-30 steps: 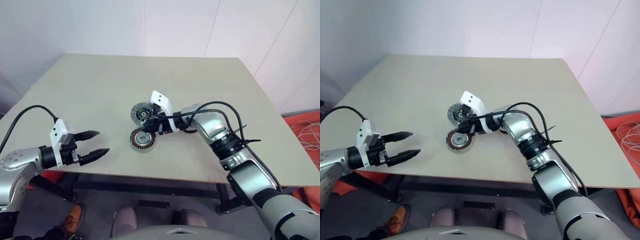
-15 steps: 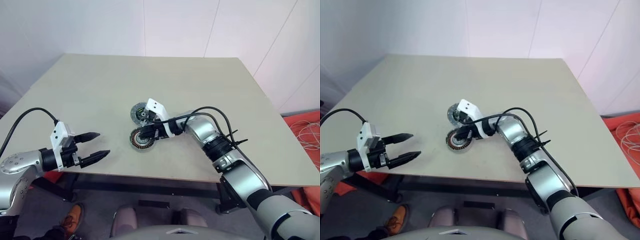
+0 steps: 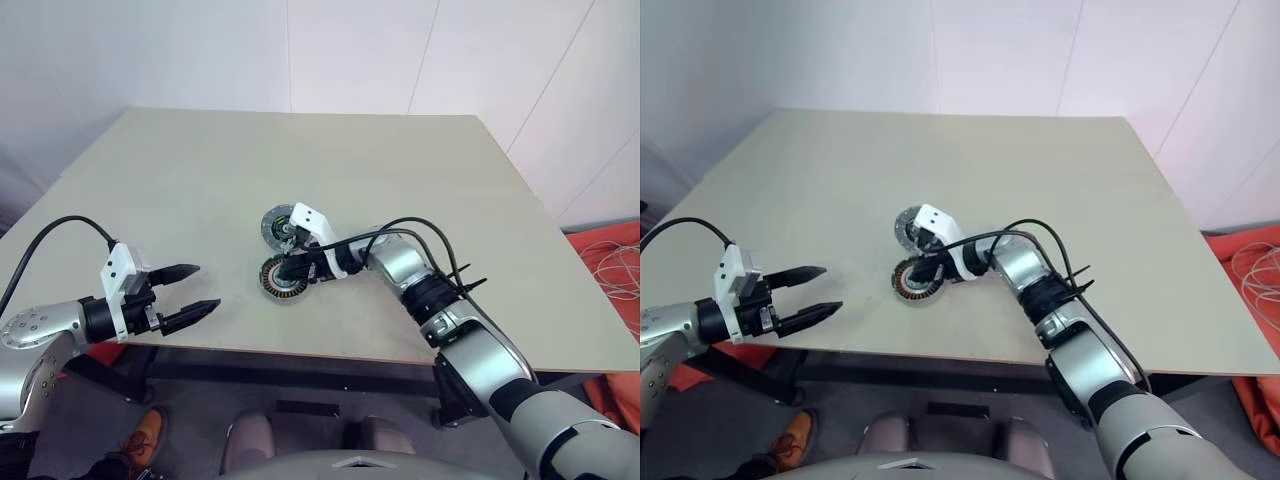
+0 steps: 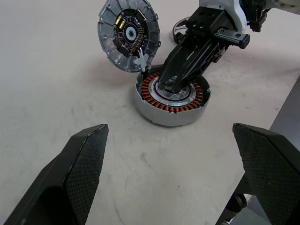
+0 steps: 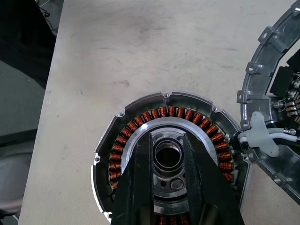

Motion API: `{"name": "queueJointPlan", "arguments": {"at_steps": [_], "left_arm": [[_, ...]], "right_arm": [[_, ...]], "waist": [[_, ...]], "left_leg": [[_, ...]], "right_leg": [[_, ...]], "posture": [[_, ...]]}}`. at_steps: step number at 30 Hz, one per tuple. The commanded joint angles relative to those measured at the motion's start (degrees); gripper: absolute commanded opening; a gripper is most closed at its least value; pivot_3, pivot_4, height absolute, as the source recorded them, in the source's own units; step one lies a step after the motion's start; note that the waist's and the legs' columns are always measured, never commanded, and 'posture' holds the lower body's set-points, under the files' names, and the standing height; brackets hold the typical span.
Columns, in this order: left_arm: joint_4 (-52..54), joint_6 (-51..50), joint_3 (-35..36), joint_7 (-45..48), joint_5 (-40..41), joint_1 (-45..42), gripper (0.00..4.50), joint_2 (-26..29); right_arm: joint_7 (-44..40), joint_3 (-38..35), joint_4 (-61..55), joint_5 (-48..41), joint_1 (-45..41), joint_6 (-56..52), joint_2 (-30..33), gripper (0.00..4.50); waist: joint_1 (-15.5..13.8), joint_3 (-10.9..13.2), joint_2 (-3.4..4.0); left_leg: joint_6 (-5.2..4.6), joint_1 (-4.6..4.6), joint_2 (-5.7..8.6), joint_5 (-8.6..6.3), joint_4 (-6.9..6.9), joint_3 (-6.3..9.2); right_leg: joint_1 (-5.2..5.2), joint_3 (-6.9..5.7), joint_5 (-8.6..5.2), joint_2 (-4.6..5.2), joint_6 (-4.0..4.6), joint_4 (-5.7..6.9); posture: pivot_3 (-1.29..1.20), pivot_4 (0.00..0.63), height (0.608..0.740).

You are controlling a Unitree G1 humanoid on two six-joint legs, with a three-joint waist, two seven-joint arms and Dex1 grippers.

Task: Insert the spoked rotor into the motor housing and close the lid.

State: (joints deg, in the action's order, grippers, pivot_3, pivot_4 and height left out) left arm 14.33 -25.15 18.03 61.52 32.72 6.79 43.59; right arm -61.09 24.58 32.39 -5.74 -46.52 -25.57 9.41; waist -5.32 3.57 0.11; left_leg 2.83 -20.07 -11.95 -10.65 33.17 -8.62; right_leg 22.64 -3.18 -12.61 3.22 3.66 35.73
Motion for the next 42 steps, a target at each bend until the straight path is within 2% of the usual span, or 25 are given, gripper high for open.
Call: {"name": "queueJointPlan", "arguments": {"at_steps": [1,4,15,16,26,30,40,42], "left_arm": [[0.9,0.9,0.9,-0.1,0.8,-1.5,4.5,0.6],[0.6,1.0,0.7,0.0,0.6,-2.0,4.5,0.5],[-0.1,1.4,0.5,0.1,0.1,-2.8,4.5,0.7],[-0.2,1.5,0.6,0.2,0.1,-2.8,4.5,0.7],[-0.7,1.5,0.0,0.2,-0.1,-3.9,4.5,0.7],[-1.0,1.6,-0.2,0.3,-0.3,-4.2,4.5,0.7],[-1.4,1.6,-0.9,0.3,-0.4,-5.0,4.5,0.6],[-1.4,1.6,-1.0,0.3,-0.4,-5.1,4.5,0.6]], "right_arm": [[0.0,-1.8,-0.3,0.0,-1.4,0.7,-0.6,0.56],[0.2,-2.0,-0.2,0.1,-1.5,0.6,-0.7,0.56],[-0.4,-2.9,-1.6,0.0,-1.9,-0.1,-0.3,4.33],[-0.5,-3.1,-2.0,-0.2,-2.1,-0.3,-0.3,4.47],[-1.0,-5.9,-6.5,-2.9,-4.4,-5.3,-1.4,4.47],[-1.2,-5.7,-8.2,-2.7,-4.2,-6.6,-1.1,3.58],[-0.4,-4.7,-7.9,-1.1,-3.5,-7.4,0.1,0.14],[-0.4,-3.9,-7.6,-0.4,-3.2,-6.9,0.3,0.04]], "waist": [[0.0,0.0,0.0],[0.0,0.0,0.0],[0.0,0.0,0.0],[0.0,0.0,0.0],[0.0,0.0,-0.01],[-0.1,0.0,-0.01],[-0.1,0.0,-0.01],[-0.1,0.0,-0.01]], "left_leg": [[0.0,0.0,0.0,0.0,0.0,0.0],[0.0,0.0,0.0,0.0,0.0,0.0],[0.0,0.0,0.0,0.0,0.0,0.0],[0.0,0.0,0.0,0.0,0.01,0.0],[0.01,0.03,-0.02,0.01,0.02,0.0],[0.0,0.01,-0.01,0.0,0.02,0.0],[0.01,0.03,-0.01,0.01,0.02,0.0],[0.01,0.03,-0.02,0.01,0.02,0.0]], "right_leg": [[0.0,0.0,0.0,0.0,0.0,0.0],[0.0,0.0,0.0,0.0,0.0,0.0],[0.0,0.0,0.0,0.0,0.01,0.01],[0.0,0.0,0.0,0.0,0.0,0.02],[-0.02,0.0,0.0,-0.01,0.01,0.03],[-0.01,0.0,0.01,0.0,0.02,0.02],[-0.02,0.0,0.01,0.0,0.01,0.03],[-0.02,0.0,0.01,-0.01,0.01,0.03]], "posture": [[0.0,0.0,0.74],[0.0,0.0,0.74],[0.0,0.0,0.74],[0.0,0.0,0.74],[0.0,0.0,0.74],[0.0,0.0,0.74],[0.0,0.0,0.74],[0.0,0.0,0.74]]}}
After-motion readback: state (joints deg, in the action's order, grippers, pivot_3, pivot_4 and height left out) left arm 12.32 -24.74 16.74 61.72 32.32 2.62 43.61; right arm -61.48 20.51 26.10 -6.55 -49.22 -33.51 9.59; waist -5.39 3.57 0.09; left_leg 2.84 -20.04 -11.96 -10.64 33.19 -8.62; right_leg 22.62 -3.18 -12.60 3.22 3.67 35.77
